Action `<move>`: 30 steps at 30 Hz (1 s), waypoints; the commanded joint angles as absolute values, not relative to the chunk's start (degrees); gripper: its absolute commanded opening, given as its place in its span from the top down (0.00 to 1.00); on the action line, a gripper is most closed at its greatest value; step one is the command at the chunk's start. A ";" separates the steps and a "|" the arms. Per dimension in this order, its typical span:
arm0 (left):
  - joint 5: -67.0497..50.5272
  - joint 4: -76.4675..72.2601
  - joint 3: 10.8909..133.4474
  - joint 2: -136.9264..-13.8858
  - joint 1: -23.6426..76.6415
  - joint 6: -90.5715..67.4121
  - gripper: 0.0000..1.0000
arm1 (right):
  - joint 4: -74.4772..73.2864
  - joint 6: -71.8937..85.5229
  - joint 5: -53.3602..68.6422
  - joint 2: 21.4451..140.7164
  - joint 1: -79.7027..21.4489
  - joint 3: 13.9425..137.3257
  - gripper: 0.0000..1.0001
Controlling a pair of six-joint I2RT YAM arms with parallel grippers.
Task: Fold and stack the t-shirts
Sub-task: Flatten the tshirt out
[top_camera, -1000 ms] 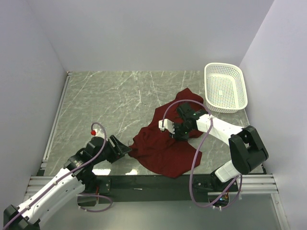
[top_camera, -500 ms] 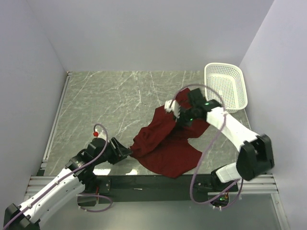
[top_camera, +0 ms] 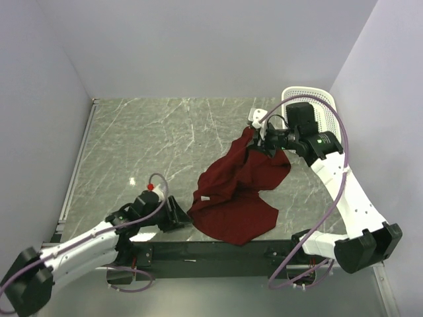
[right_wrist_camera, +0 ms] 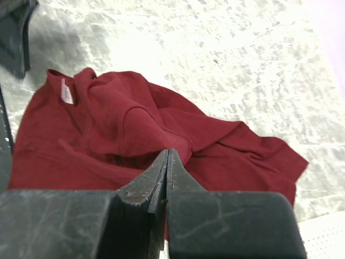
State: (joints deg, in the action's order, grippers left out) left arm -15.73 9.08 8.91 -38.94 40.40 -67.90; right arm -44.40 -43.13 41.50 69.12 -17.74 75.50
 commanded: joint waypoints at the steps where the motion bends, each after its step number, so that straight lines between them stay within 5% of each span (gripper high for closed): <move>1: -17.93 -1.04 10.01 -45.23 45.51 -66.10 0.40 | -44.30 -39.38 43.86 70.31 -17.31 78.49 1.00; 13: -5.87 2.21 18.28 -61.86 50.27 -65.21 0.43 | -43.24 -37.97 45.96 68.82 -15.65 77.43 1.00; 16: -7.03 0.44 21.09 -69.48 50.27 -64.43 0.57 | -43.33 -37.79 46.49 68.64 -14.77 78.13 1.00; 20: -3.72 2.62 25.13 -75.76 50.19 -61.45 0.99 | -44.29 -37.53 47.46 68.03 -13.54 79.80 1.00; 26: 14.13 21.61 46.29 -76.02 42.47 -44.67 1.00 | -43.60 -36.74 46.41 67.76 -12.05 83.23 1.00; 30: 16.96 19.43 64.71 -80.49 25.37 -33.95 1.00 | -40.52 -33.49 46.40 68.55 -11.17 86.39 1.00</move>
